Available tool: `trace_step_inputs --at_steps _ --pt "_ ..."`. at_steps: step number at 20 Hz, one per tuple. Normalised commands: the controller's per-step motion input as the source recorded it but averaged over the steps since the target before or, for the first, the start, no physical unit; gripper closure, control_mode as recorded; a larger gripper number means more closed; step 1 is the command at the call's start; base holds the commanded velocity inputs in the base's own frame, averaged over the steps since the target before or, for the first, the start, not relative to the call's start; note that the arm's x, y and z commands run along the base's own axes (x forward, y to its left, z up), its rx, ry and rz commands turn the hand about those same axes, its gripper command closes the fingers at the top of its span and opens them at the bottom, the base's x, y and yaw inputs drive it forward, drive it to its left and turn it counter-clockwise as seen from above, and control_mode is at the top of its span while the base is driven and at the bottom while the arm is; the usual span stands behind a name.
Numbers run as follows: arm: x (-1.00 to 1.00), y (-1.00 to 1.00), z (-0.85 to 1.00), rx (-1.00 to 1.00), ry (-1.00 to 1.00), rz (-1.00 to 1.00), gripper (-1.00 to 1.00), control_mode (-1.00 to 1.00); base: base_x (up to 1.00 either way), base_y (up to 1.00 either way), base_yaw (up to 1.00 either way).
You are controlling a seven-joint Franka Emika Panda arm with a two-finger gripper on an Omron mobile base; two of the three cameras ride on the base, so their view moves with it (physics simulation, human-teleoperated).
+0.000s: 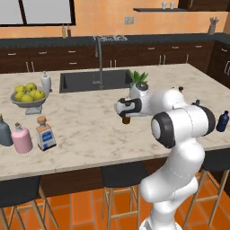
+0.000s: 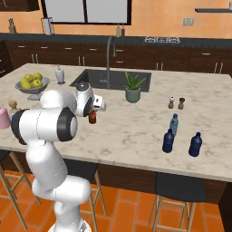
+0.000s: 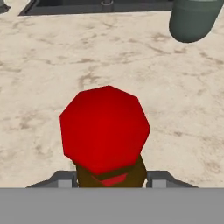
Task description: Move the plastic bottles in the middle to the plastics group, and the glass bottles in the middle to the glass group.
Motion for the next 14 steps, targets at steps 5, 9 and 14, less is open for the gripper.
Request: trace_step_inputs --at_steps 5,9,14 --pt "-0.39 0.92 0.18 -0.03 0.02 0.31 1.00 -1.00 0.00 0.00 0.00" --pt "-0.38 1.00 0.02 -0.15 0.07 0.36 1.00 -1.00 0.00 0.00 0.00" --pt "-0.31 1.00 0.04 -0.15 0.02 0.34 1.00 -1.00 0.00 0.00 0.00"
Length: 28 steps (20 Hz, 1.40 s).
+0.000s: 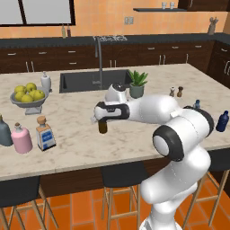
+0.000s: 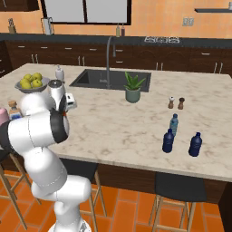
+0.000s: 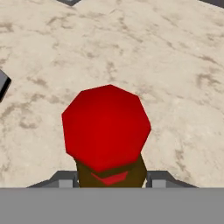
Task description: Move the plastic bottles in the middle to the plastics group, and the glass bottles in the middle to the glass group.
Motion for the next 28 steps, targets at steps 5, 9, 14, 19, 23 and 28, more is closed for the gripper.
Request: trace_step_inputs --at_steps 5,9,14,19,23,28 --pt "-0.02 0.75 0.02 -0.02 -0.03 0.17 1.00 -1.00 0.00 0.00 0.00" --pt "0.01 0.50 0.00 0.10 0.00 0.10 1.00 -1.00 0.00 0.00 0.00" --pt "0.03 0.51 0.00 0.04 0.06 0.10 1.00 -1.00 0.00 0.00 0.00" --pt "0.00 0.68 -0.01 0.00 0.04 0.13 1.00 -1.00 0.00 0.00 0.00" --pt "0.00 0.62 0.00 0.00 0.00 0.12 1.00 -1.00 0.00 0.00 0.00" --pt "0.00 0.26 -0.08 0.00 0.00 0.05 1.00 -1.00 0.00 0.00 0.00"
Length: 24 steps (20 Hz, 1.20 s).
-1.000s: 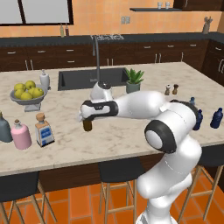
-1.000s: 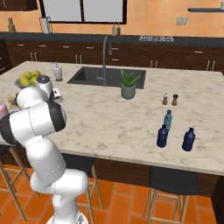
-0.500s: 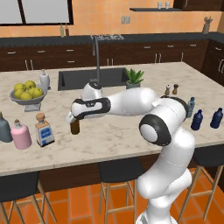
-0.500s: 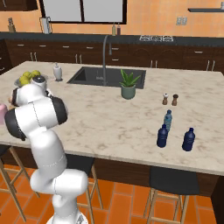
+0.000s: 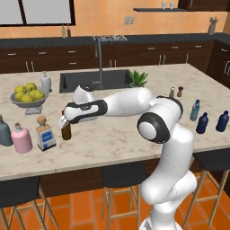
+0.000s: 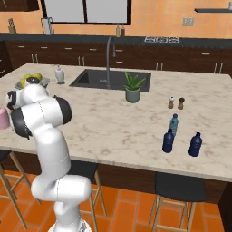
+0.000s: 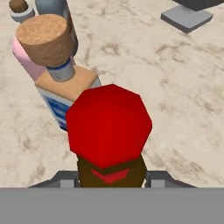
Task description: Move the plastic bottles in the middle to the plastics group, and the glass bottles in the middle to the glass group.
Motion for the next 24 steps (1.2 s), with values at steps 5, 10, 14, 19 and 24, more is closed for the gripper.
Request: trace_step_inputs --at_steps 5,10,14,19,24 --pt "0.25 0.13 -0.05 0.00 -0.01 0.00 1.00 -1.00 0.00 0.00 0.00" --pt "0.22 0.21 0.00 0.00 0.00 0.00 1.00 -1.00 0.00 0.00 0.00" --pt "0.00 0.07 -0.19 0.00 0.00 0.00 1.00 -1.00 0.00 0.00 0.00" --pt "0.00 0.00 -0.36 0.00 0.00 0.00 1.00 -1.00 0.00 0.00 0.00" --pt "0.00 0.00 -0.26 0.00 0.00 0.00 1.00 -1.00 0.00 0.00 0.00"
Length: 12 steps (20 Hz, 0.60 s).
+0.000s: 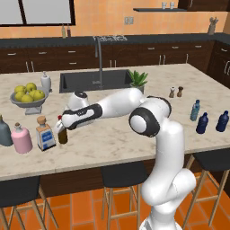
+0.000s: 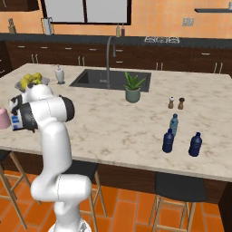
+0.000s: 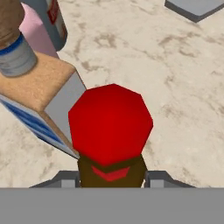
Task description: Move the plastic bottles in the middle to the plastics group, and the glass bottles in the middle to the glass group.
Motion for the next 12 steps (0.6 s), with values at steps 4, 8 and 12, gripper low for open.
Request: trace_step_inputs --at_steps 4,8,12 --pt "0.00 0.00 -0.28 0.00 -0.03 0.00 1.00 -1.00 0.00 0.00 0.00" --pt "0.00 0.00 -0.14 0.00 -0.09 0.00 1.00 -1.00 0.00 0.00 0.00" --pt "0.03 0.00 0.00 0.00 -0.12 0.00 1.00 -1.00 0.00 0.00 0.00"
